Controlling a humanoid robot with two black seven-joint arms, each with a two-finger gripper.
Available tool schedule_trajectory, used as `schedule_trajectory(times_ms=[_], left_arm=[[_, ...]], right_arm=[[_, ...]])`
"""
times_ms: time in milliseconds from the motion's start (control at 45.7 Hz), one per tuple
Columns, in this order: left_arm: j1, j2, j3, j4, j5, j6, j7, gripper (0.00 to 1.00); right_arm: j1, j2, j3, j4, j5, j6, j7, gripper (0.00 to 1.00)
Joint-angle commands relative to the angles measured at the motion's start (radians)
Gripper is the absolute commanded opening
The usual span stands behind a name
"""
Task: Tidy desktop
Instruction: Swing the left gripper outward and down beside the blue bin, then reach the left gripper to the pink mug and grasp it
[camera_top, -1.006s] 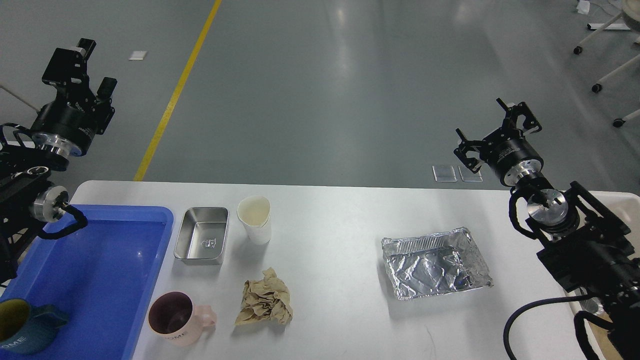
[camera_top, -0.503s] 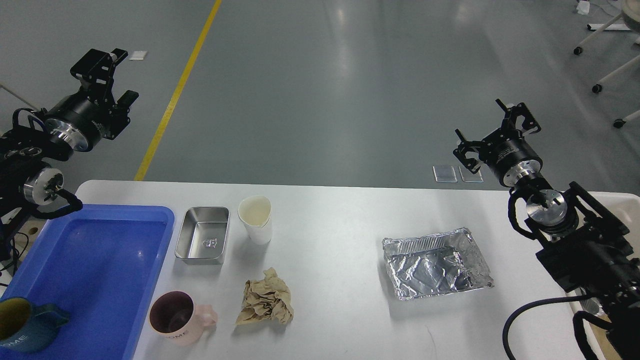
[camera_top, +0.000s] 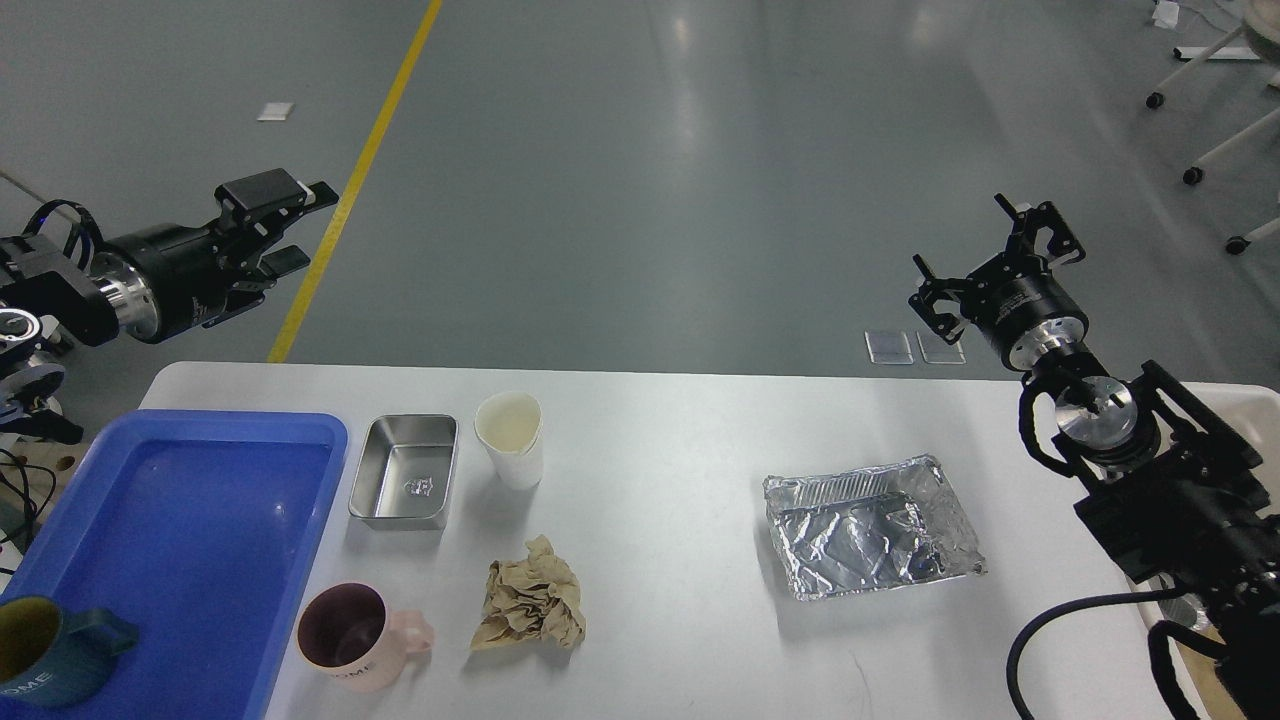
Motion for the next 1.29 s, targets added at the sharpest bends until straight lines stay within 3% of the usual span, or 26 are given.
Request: schedule_trajectory(times_ms=[0, 197, 350, 722, 853, 1050, 1269], left_arm=[[0.004, 0.107, 0.035, -0.126, 0.048, 0.013, 0.03, 0.86], [0.006, 0.231, 0.11, -0.263, 0.247, -0.015, 0.086, 0.86], [0.007, 0.323, 0.145, -0.335, 0.285, -0.067, 0.088, 0.86], [-0.005, 0.475, 0.17, -0.401, 0.359, -0.349, 0.066, 0.85], [-0.014, 0.552, 0.168, -0.442, 0.359, -0.405, 0.001, 0.84], [-0.034, 0.627, 0.159, -0.461, 0.359, -0.51, -0.018, 0.81], [-0.103, 0.73, 0.153, -0.488, 0.35, -0.613, -0.098, 0.79]], right_arm=[[0.001, 0.008, 0.0, 0.002, 0.0, 0.0, 0.0, 1.0], [0.003, 0.008, 0.0, 0.004, 0.0, -0.002, 0.0, 1.0], [0.004, 0.008, 0.0, 0.005, 0.0, -0.002, 0.0, 1.0], [0.008, 0.017, -0.002, 0.004, -0.023, -0.002, 0.0, 1.0], [0.009, 0.023, -0.002, 0.002, -0.026, 0.0, 0.0, 1.0], [0.008, 0.033, -0.002, 0.0, -0.026, 0.001, 0.0, 1.0], [0.008, 0.036, -0.002, 0.0, -0.026, 0.003, 0.0, 1.0]])
